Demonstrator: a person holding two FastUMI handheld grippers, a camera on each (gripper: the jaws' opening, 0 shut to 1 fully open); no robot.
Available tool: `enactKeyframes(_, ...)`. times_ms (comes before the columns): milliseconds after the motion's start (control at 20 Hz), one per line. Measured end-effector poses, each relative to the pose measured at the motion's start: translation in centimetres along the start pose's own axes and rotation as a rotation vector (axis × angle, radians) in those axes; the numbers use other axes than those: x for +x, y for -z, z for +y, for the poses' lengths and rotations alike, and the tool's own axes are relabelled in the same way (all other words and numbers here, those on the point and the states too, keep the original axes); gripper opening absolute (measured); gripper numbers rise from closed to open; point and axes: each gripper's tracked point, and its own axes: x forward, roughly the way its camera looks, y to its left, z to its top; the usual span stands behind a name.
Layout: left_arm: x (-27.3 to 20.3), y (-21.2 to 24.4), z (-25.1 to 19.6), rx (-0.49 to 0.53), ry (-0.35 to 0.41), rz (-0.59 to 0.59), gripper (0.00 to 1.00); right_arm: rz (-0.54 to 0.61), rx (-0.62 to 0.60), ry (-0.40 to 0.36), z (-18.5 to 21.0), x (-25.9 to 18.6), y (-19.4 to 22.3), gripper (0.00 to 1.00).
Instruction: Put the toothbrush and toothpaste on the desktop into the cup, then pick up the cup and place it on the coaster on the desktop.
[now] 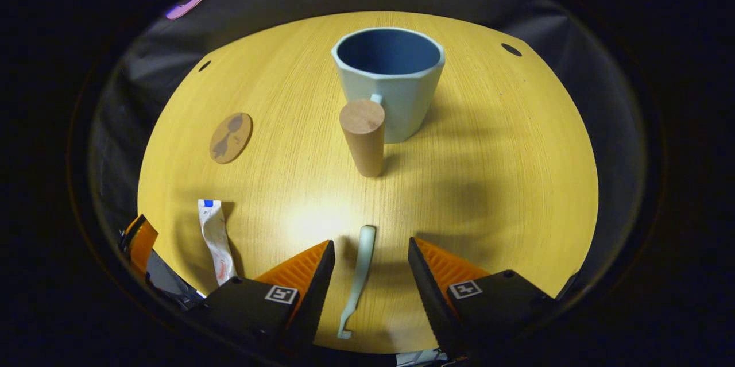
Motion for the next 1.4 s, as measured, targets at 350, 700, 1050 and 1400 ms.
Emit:
enactKeyframes(350,0.0,0.0,-0.3,0.005,0.012,0.022,0.95,0.074,-0.075,0.038,0.6,0.8,1.2,0.46)
enactKeyframes(700,0.1,0.1,-1.1,0.021,0.039,0.051,0.95,0.085,-0.025,0.024,0.7,1.0,1.1,0.11)
enactKeyframes(1050,1.0,0.9,-4.4,0.034,0.115,0.166,0.95,0.052,-0.004,-0.004,0.7,0.6,1.7,0.09)
enactKeyframes(1400,3.0,2.0,-9.0,0.019,0.15,0.31,0.95,-0.069,0.084,-0.03,-1.6,-3.7,0.8,0.09)
